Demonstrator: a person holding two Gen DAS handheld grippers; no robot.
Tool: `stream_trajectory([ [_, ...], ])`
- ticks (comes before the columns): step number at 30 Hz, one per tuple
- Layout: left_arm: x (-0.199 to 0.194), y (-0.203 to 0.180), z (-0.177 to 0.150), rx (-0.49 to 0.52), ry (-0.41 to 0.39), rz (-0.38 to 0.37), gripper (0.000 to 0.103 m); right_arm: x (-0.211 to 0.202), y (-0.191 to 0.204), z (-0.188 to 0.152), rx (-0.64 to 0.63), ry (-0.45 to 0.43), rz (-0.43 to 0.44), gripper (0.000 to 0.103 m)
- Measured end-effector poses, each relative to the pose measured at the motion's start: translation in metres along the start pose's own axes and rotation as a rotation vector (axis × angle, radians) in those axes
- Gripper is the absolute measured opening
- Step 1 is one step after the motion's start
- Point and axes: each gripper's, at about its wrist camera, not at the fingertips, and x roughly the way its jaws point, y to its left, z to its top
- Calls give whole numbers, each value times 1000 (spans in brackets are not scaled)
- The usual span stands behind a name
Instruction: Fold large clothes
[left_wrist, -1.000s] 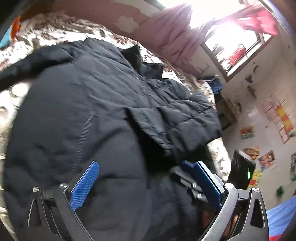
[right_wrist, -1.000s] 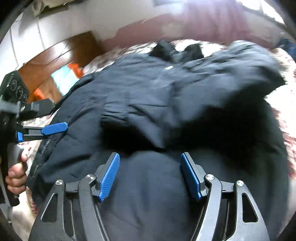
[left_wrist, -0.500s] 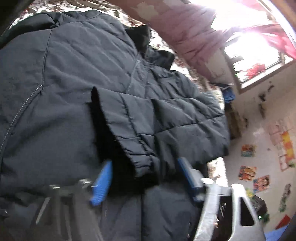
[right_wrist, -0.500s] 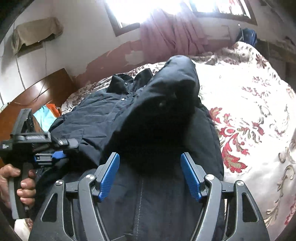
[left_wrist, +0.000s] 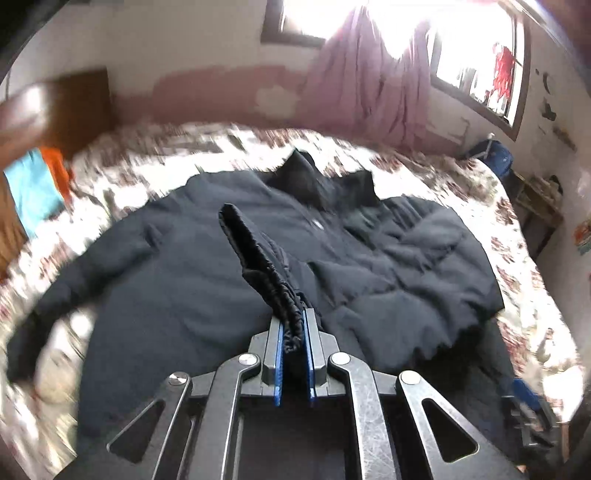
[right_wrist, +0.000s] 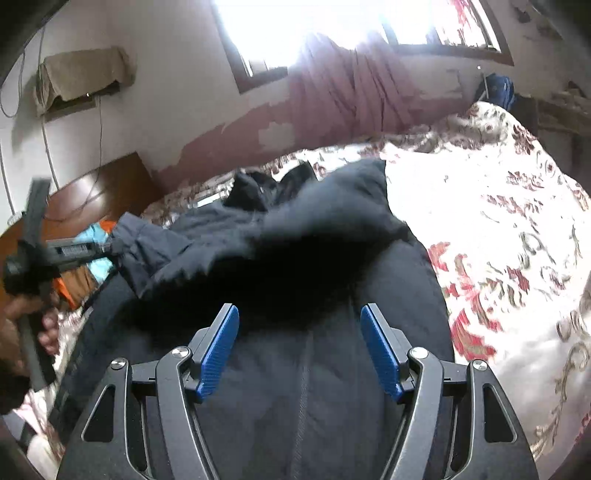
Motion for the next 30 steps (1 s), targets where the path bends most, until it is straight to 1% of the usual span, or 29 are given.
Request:
stream_trajectory([
  [2,0,15,7,35,-44,55,9,12,11,16,-17,3,15,63],
  [4,6,25,12,77,-73,106,10,38,25,36,-39,52,24,63],
  [6,15,36,12,84,-59,116,10,69,40,51,-72,103,43,63],
  [8,32,45,11,65,-13,106,10,112,59,65,-107,156,58,63],
  [9,41,46,11,56,5,108,10,125,66,68,-125,175,52,63],
  [11,53,53,7,35,32,117,10,168,84,74,-181,229,34,63],
  [13,60,61,3,-4,50,110,10,194,98,74,-220,260,23,62],
  [15,68,71,-1,-55,62,82,11,222,108,66,-247,314,-9,62],
  [16,70,77,-2,-78,64,64,13,230,109,61,-247,333,-17,62],
  [18,73,84,-5,-109,62,12,14,248,105,49,-224,365,-31,63],
  [21,74,101,-12,-179,54,-95,31,255,102,39,-215,366,-29,66],
  [22,74,106,-15,-203,45,-121,47,256,102,37,-215,363,-24,67],
  [23,71,113,-19,-237,23,-166,57,256,101,35,-212,355,-18,67],
  [25,63,122,-24,-290,-9,-230,65,255,99,34,-205,343,-10,68],
  [27,51,134,-30,-349,-27,-265,67,253,97,32,-196,328,-3,69],
  [28,42,142,-35,-388,-46,-289,70,254,96,32,-195,324,-1,70],
  [29,29,152,-43,-440,-80,-322,78,254,94,32,-196,323,-1,71],
  [30,19,161,-51,-477,-109,-340,84,251,91,32,-197,323,-2,72],
])
